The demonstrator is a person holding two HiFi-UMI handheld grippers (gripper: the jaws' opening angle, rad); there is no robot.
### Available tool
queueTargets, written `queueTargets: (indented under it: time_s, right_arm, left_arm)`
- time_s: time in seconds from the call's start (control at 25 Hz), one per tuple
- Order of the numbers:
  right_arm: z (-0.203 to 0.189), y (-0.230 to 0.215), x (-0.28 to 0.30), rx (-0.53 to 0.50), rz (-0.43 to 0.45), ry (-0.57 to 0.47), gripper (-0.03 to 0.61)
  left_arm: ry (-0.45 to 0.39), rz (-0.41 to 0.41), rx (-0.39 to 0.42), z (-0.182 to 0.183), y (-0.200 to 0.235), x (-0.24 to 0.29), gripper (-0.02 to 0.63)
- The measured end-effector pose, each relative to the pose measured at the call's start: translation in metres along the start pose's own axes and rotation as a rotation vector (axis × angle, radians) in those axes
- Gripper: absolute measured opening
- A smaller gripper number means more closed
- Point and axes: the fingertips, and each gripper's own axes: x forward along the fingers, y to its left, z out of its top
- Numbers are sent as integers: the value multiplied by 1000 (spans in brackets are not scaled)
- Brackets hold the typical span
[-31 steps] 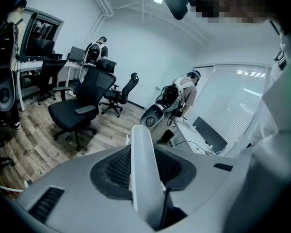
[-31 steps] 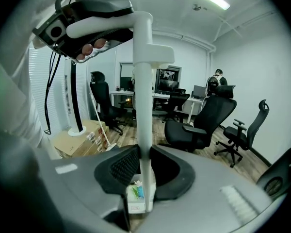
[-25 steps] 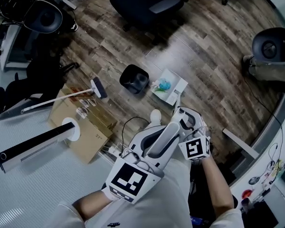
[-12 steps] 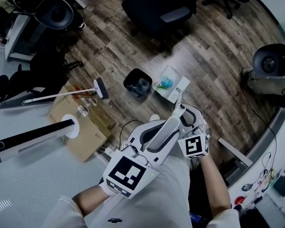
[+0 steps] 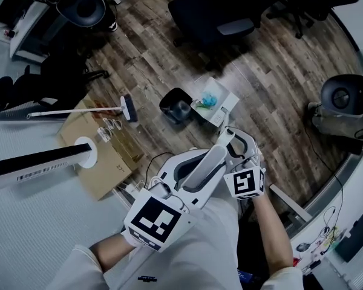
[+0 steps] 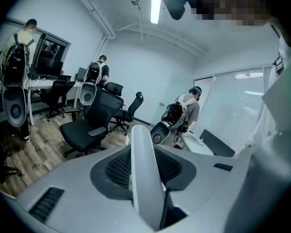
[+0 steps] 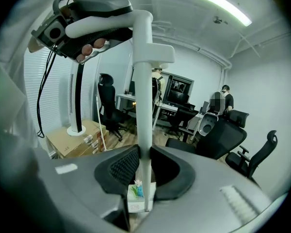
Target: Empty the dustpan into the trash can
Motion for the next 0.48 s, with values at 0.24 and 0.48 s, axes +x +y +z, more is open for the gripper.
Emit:
queueTargets:
  time_s: [0.24,0.48]
  right_arm:
    - [14,13,24,-51,65,-12,86]
    - [31,30,52,-95,139,-18,86]
  left_arm:
    - [-39,61,-51,3,25,-18,123]
    - [-90,131,-92,3,52,-36,123]
